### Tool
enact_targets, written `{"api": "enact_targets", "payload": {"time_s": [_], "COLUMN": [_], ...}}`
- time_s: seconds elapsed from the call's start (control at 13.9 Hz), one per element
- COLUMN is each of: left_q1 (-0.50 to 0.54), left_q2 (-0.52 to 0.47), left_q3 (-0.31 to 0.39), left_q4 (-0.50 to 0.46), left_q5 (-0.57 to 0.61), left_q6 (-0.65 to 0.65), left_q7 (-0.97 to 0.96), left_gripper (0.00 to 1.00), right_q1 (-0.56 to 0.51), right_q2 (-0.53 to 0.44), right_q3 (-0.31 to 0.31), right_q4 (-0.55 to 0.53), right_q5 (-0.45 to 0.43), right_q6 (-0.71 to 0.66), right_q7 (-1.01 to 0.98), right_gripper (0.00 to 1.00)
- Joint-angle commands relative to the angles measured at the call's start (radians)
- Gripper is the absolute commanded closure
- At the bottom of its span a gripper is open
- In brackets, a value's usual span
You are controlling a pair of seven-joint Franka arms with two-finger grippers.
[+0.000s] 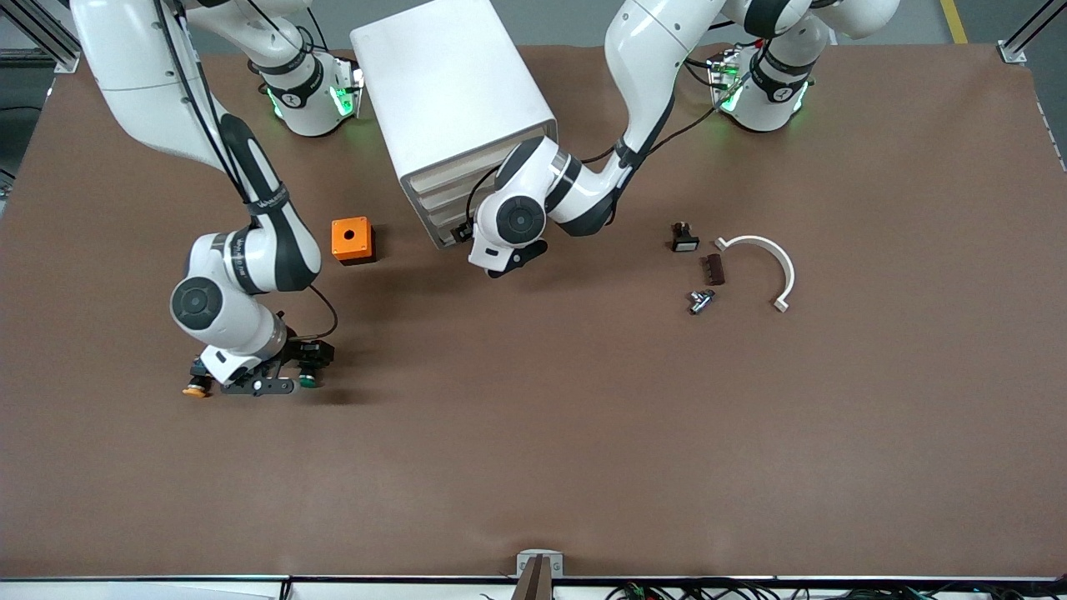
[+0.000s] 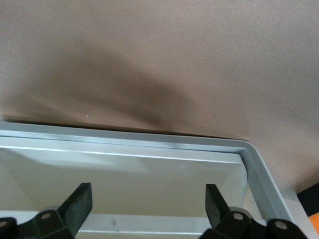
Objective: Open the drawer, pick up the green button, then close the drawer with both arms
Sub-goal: 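Place the green button beside the red button with the right gripper, then open the right gripper and withdraw while the left gripper retracts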
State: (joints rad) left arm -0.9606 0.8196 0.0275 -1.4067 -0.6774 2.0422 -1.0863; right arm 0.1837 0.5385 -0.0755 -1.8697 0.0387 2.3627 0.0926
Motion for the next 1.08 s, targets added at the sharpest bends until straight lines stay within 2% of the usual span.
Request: {"api": "enact_targets", "payload": {"time_s": [0.0, 0.22, 0.5, 0.72, 1.01], "left_q1": [0.011, 0.062, 0.155, 0.252, 0.414], "left_q2": [-0.016, -0.062, -0.227, -0.371, -0.511], "left_q3": [-0.008, 0.003, 0.002, 0.002, 0.002], "left_q4": [-0.003, 0.012, 0.012, 0.012, 0.009], "left_q5": [-0.021, 0.016, 0.165, 0.246, 0.3], "left_q6": [0.004, 0.004, -0.019, -0.138, -0.351], "left_q7": [0.005, 0.051, 0.114, 0.224, 0.403], "left_gripper": [0.0, 0.01, 0.01, 0.01, 0.01], "right_q1": [-0.049, -0.087, -0.102, -0.112, -0.179], "right_q2": [-0.058, -0.13, -0.218, -0.27, -0.29], "right_q3": [0.014, 0.014, 0.011, 0.008, 0.005], "right_q4": [0.07, 0.082, 0.176, 0.276, 0.385], "right_q5": [0.007, 0.007, 0.007, 0.007, 0.007], "right_q6": [-0.152, -0.247, -0.52, -0.706, -0.83], "right_q7": [-0.063, -0.103, -0.103, -0.106, -0.191], "right_gripper": [0.0, 0.0, 0.0, 0.0, 0.0]}}
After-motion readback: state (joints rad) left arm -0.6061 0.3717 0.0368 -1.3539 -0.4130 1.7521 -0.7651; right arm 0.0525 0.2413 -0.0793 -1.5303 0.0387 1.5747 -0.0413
